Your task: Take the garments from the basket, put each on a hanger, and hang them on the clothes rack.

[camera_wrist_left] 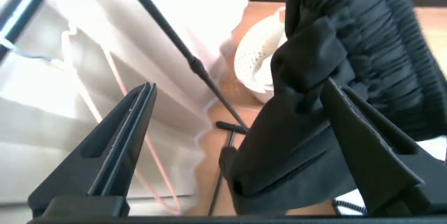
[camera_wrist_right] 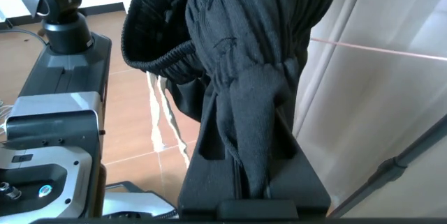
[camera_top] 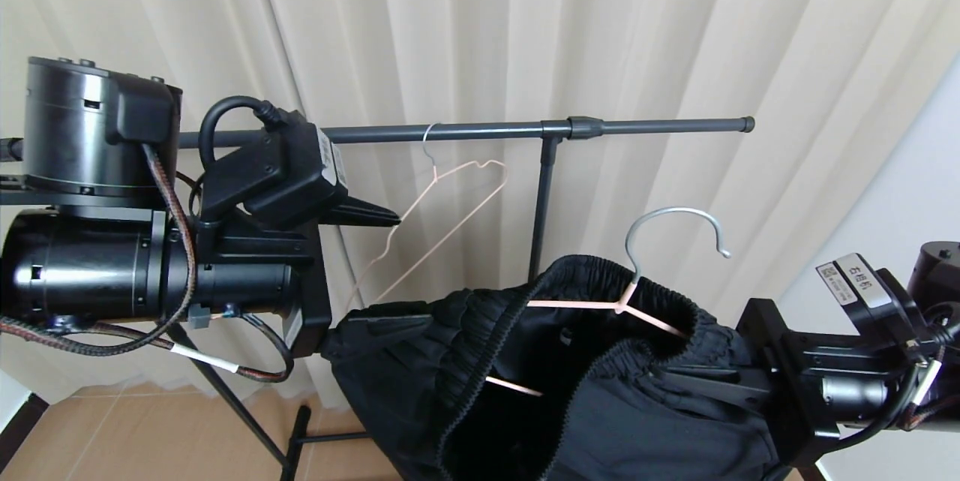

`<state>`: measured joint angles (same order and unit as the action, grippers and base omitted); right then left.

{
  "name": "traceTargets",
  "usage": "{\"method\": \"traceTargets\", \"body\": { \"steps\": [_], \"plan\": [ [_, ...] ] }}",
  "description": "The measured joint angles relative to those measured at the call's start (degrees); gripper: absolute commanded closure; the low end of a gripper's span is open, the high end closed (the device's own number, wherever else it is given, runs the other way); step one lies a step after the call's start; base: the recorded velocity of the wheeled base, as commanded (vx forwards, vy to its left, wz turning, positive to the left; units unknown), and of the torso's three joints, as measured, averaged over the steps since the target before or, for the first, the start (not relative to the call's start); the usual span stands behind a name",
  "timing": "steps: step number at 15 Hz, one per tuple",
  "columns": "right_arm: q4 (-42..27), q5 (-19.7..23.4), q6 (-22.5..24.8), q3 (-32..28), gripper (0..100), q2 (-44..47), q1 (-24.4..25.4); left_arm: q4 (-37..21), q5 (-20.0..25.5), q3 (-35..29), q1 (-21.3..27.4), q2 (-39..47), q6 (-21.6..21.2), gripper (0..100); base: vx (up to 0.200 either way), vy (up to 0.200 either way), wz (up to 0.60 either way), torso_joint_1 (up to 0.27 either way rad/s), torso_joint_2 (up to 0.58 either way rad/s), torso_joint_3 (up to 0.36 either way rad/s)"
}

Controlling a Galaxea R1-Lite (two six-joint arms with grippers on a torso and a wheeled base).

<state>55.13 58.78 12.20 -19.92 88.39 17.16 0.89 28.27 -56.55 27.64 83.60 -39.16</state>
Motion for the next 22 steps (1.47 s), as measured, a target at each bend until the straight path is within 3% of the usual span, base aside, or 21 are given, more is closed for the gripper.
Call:
{"method": "traceTargets", "body": {
  "steps": [3,9,22],
  "plan": [
    [-0.1,0.1,0.0,0.4,100,0.4,0.0,0.0,3.8,0.4,-0.2,1.8,-5.0,0,0.000,0.000,0.00,0.000,0.00,0.000],
    [-0.1,2.5,0.0,0.6,100,1.3,0.2,0.0,7.5,1.8,-0.3,3.9,-7.2,0,0.000,0.000,0.00,0.000,0.00,0.000],
    [0.0,2.4,0.1,1.6,100,0.6,4.0,0.2,9.3,2.2,1.9,8.4,-5.5,0,0.000,0.000,0.00,0.000,0.00,0.000]
  ]
}}
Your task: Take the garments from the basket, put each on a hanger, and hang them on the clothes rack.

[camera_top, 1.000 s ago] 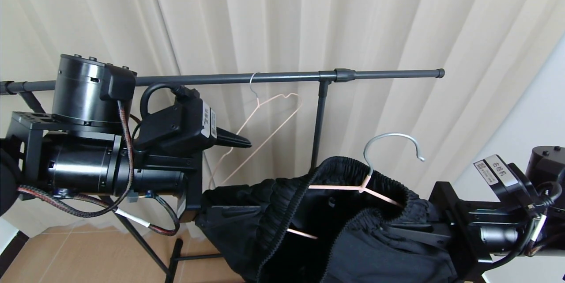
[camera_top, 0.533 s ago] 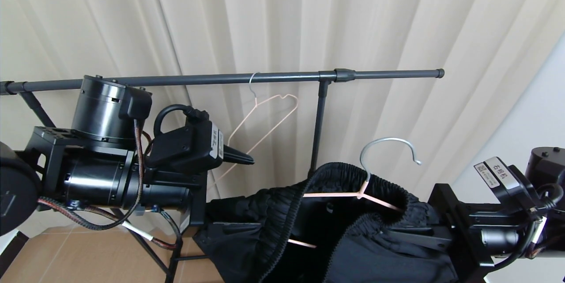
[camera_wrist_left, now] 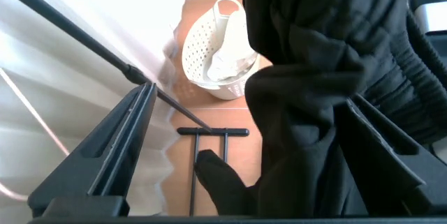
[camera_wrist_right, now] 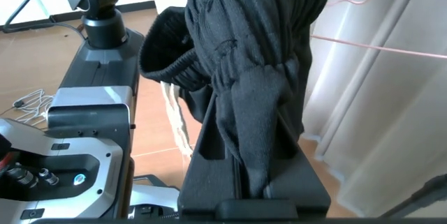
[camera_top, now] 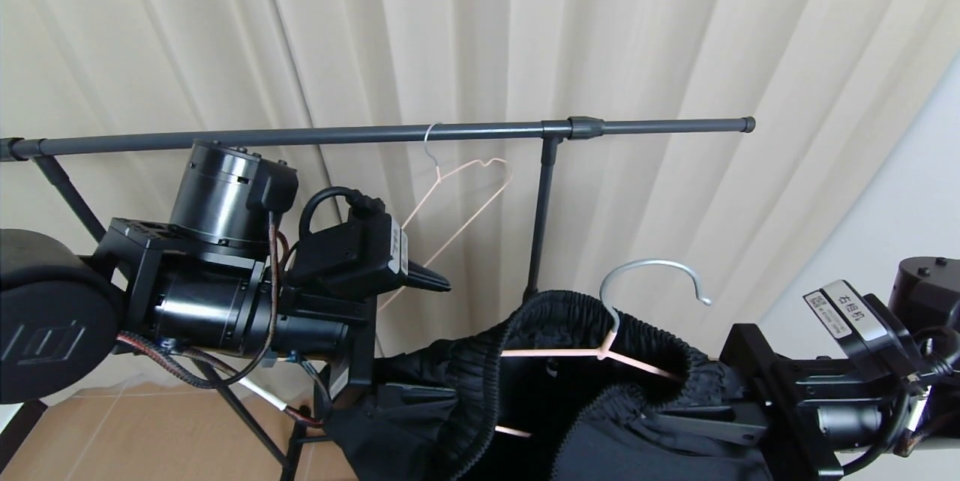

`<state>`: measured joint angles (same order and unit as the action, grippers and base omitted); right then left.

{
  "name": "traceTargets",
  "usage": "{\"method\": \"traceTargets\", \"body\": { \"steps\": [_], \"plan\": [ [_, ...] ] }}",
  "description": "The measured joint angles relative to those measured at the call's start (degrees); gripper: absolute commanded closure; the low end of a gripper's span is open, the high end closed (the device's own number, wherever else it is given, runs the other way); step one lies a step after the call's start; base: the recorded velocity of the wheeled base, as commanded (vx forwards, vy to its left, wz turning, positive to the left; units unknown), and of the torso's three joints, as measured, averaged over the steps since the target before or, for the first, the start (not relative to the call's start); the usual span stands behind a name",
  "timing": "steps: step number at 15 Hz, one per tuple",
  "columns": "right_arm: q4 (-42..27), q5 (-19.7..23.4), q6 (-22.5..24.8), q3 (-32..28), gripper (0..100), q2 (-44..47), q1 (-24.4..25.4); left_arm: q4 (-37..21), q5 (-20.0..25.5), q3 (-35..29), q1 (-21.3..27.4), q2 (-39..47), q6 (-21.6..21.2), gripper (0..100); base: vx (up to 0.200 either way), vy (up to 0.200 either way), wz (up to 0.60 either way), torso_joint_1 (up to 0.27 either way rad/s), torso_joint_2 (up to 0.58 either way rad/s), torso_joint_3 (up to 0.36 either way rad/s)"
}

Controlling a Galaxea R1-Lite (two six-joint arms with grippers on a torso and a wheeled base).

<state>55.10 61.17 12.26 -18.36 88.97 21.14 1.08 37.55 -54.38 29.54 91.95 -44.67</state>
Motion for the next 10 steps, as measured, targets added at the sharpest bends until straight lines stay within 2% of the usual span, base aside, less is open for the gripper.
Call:
{"method": "traceTargets", "body": {
  "steps": [10],
  "plan": [
    [-0.1,-0.2,0.0,0.4,100,-1.6,3.4,0.2,0.0,-1.6,2.9,3.1,0.5,0,0.000,0.000,0.00,0.000,0.00,0.000]
  ]
}}
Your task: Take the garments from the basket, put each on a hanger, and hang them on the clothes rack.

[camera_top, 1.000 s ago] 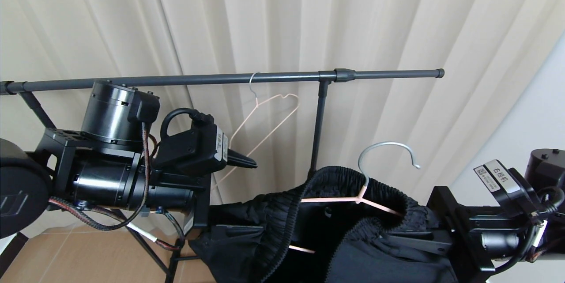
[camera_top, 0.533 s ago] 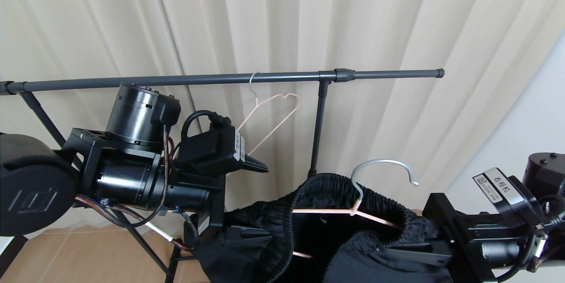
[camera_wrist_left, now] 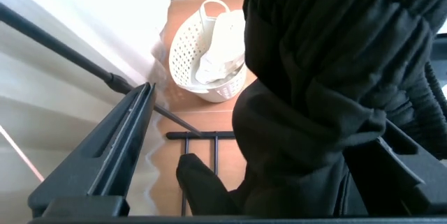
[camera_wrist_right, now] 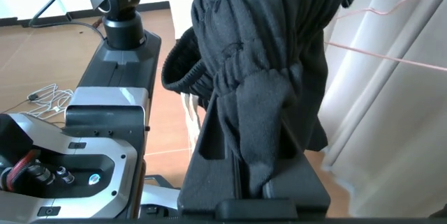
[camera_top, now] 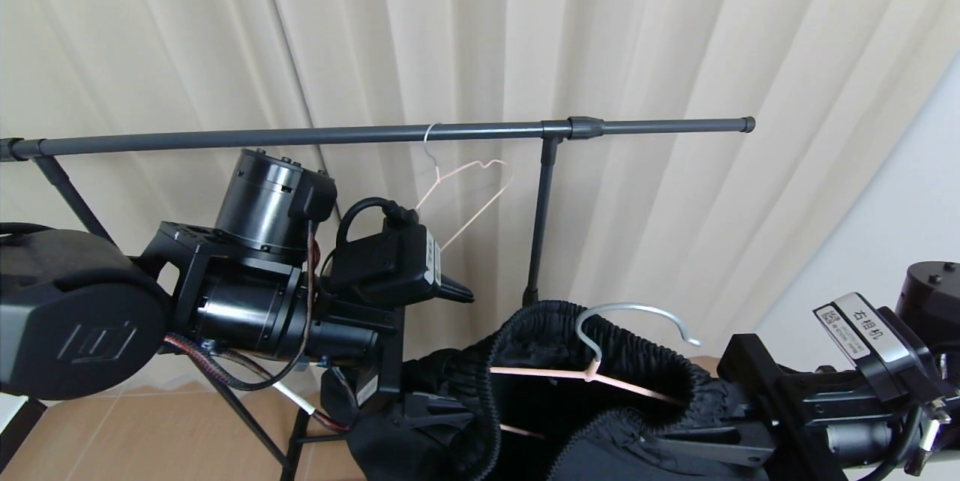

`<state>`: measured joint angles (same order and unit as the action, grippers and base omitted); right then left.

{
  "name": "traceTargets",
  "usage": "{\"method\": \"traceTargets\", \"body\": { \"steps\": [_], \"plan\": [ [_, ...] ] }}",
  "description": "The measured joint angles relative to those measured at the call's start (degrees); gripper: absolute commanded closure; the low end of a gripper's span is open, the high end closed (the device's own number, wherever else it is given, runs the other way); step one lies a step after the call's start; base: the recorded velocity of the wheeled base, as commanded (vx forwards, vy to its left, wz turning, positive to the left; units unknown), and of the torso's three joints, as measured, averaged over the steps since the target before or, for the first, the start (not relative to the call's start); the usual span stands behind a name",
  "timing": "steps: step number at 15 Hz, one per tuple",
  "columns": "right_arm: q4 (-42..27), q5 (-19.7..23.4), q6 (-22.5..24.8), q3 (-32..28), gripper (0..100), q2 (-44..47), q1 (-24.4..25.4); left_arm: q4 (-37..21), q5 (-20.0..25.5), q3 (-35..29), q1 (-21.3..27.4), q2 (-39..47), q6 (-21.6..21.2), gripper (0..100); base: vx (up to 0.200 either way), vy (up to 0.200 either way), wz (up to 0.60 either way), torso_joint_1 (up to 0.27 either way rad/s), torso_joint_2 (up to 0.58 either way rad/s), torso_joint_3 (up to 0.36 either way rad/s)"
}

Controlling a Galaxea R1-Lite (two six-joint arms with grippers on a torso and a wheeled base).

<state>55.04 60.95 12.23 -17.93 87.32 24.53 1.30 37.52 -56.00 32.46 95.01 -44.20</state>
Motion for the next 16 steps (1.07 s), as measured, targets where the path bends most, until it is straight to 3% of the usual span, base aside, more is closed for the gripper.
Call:
{"method": "traceTargets", "body": {
  "steps": [5,6,16],
  "plan": [
    [0.0,0.0,0.0,0.2,100,-0.7,0.4,0.0,0.0,-0.2,0.6,1.0,0.0,0,0.000,0.000,0.00,0.000,0.00,0.000],
    [0.0,0.1,0.0,0.3,100,-0.9,0.4,-0.1,0.0,-0.3,0.6,1.1,0.0,100,0.000,0.000,0.00,0.000,0.00,0.000],
    [0.2,-2.2,-0.1,-0.5,100,-0.7,0.4,-0.2,-0.4,-0.3,1.1,0.4,2.0,100,0.000,0.000,0.00,0.000,0.00,0.000]
  ]
}}
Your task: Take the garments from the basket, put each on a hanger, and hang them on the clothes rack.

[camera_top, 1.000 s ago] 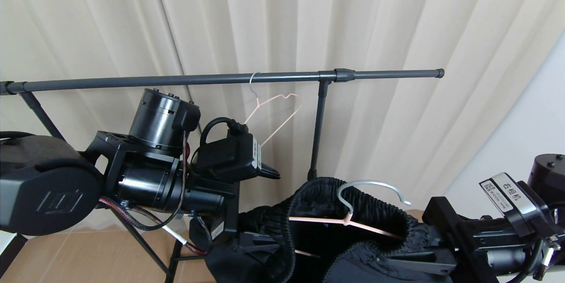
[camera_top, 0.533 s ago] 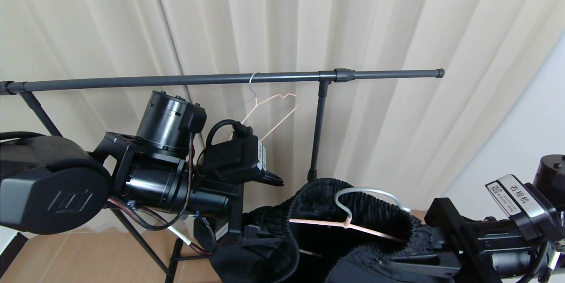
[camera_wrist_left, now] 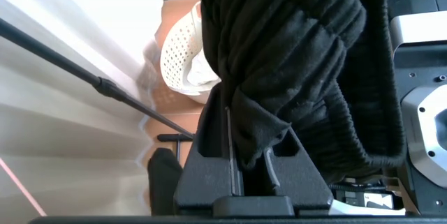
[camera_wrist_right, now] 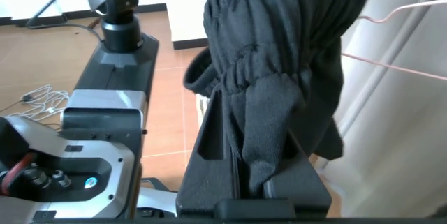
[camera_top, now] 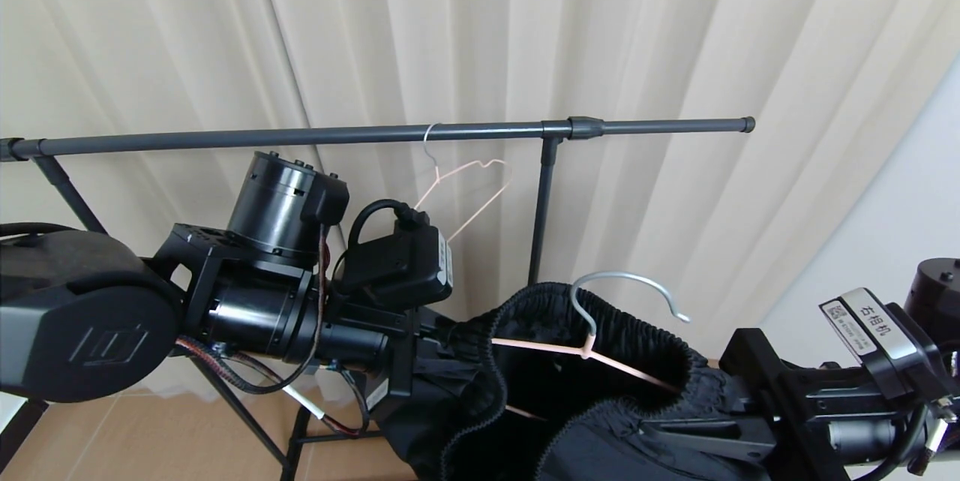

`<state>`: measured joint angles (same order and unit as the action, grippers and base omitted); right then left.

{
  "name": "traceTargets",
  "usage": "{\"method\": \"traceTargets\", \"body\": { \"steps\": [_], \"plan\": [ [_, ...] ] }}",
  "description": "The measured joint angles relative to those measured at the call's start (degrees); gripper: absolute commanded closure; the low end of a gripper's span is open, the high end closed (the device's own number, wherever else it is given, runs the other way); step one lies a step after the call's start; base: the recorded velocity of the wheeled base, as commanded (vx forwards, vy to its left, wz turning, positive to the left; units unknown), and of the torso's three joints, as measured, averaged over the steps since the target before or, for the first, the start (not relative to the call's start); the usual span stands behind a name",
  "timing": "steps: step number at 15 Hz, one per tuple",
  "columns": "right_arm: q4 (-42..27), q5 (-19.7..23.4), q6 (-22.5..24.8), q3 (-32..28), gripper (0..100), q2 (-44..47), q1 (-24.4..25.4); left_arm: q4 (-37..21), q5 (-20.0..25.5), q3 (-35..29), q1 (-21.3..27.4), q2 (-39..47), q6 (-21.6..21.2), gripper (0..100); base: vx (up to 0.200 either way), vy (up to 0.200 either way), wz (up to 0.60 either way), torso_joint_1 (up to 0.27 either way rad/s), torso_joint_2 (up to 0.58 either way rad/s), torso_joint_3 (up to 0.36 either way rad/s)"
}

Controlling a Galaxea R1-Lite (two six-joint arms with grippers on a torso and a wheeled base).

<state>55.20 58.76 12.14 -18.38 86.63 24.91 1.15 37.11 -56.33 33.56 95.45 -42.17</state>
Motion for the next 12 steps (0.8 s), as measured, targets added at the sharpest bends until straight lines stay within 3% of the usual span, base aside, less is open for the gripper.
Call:
{"method": "traceTargets", "body": {
  "steps": [5,6,12],
  "plan": [
    [-0.2,-1.4,-0.1,-0.6,100,1.1,-0.2,0.1,-0.1,-0.2,-0.1,-0.6,0.0,100,0.000,0.000,0.00,0.000,0.00,0.000],
    [-0.1,-1.4,-0.1,-0.6,0,1.3,-0.5,0.1,-0.1,-0.2,-0.2,-0.8,0.0,100,0.000,0.000,0.00,0.000,0.00,0.000],
    [-0.1,-1.4,0.0,-1.0,0,2.7,-3.8,0.1,-0.1,-0.3,-1.2,-1.7,0.0,100,0.000,0.000,0.00,0.000,0.00,0.000]
  ]
}}
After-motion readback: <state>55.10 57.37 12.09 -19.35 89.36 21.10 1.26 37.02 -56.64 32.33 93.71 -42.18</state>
